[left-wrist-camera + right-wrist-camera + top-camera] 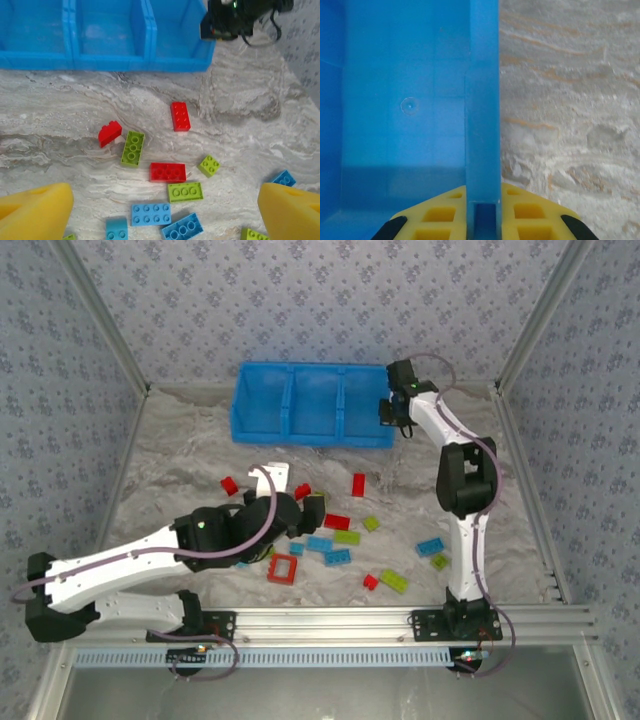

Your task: Sort the legos into containers by color

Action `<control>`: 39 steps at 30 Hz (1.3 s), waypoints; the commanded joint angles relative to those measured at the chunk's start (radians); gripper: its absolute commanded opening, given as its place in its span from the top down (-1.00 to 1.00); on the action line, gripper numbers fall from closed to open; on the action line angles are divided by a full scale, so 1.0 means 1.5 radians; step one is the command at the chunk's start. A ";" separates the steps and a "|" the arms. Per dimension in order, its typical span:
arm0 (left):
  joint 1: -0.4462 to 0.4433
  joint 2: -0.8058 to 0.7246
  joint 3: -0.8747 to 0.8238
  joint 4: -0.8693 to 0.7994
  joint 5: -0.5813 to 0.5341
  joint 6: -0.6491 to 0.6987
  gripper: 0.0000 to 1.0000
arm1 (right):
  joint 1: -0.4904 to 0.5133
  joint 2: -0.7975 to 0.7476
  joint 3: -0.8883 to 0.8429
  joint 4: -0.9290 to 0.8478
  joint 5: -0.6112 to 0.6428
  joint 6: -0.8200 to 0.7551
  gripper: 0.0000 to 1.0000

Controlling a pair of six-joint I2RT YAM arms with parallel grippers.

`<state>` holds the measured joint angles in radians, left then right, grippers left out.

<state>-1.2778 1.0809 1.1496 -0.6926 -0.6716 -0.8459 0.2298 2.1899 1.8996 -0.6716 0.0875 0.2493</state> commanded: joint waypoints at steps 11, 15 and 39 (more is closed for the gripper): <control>-0.004 -0.074 -0.032 -0.041 -0.043 -0.033 -0.90 | 0.032 -0.208 -0.285 0.092 -0.004 0.002 0.78; -0.005 -0.080 -0.039 -0.041 -0.042 -0.037 -0.91 | 0.034 -0.237 -0.329 0.103 -0.004 0.005 0.78; -0.005 -0.079 -0.036 -0.061 -0.016 -0.035 -0.92 | 0.059 -0.405 -0.391 0.073 0.060 0.021 -0.32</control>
<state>-1.2785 0.9749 1.0866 -0.7494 -0.7036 -0.9028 0.2916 1.6836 1.3243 -0.5083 0.1261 0.2642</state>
